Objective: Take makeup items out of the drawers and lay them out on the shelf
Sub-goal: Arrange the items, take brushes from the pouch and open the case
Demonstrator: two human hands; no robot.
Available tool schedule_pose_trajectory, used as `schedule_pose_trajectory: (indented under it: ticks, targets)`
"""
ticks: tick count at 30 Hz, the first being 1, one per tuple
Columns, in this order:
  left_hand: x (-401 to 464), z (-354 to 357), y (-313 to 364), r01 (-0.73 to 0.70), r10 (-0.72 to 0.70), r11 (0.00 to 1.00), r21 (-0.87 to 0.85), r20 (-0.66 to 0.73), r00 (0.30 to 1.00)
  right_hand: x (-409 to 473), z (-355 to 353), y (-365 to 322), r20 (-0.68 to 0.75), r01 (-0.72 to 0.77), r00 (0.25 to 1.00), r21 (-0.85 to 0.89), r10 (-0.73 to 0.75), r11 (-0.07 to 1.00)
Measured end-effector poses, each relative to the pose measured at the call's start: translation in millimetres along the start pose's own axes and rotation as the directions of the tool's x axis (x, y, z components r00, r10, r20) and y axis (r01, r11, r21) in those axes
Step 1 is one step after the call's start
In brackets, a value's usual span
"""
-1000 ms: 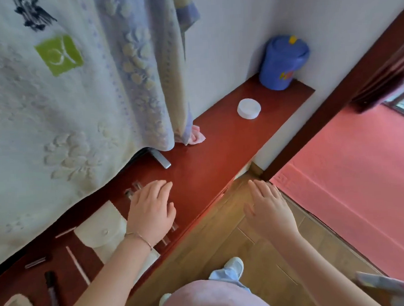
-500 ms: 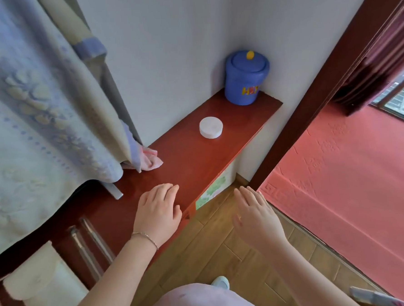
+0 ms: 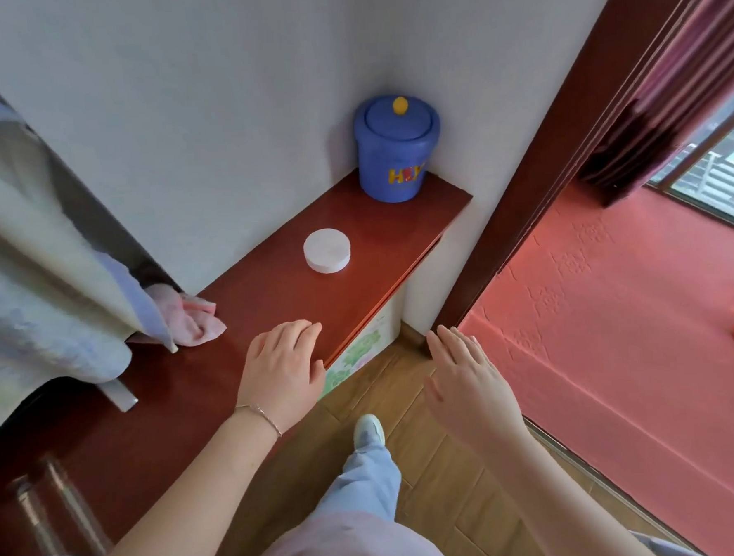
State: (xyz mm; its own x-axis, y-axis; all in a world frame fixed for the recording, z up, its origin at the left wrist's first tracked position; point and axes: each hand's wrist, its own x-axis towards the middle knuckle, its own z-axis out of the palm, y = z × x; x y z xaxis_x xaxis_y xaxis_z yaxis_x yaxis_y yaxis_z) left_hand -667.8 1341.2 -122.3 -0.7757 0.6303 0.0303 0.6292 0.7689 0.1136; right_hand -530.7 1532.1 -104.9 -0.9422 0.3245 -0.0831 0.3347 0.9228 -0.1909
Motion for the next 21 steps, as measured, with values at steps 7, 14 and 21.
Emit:
schedule_pose_trajectory:
  ticks: [7,14,21]
  targets:
    - [54.3,10.7,2.2,0.059,-0.060,0.997,-0.046,-0.028,0.998,68.3,-2.7,18.1,0.091,0.120,0.989,-0.074,-0.113,0.990]
    - [96.6,18.4,-13.2,0.207,-0.212,0.976,-0.070,-0.063,0.975,160.3,-13.6,14.2,0.156,0.330,0.936,-0.079,-0.315,0.941]
    - [113.4,19.6,-23.1,0.292,-0.295,0.955,-0.055,-0.059,0.954,221.9,-9.2,-10.3,0.193,0.467,0.875,-0.099,-0.444,0.878]
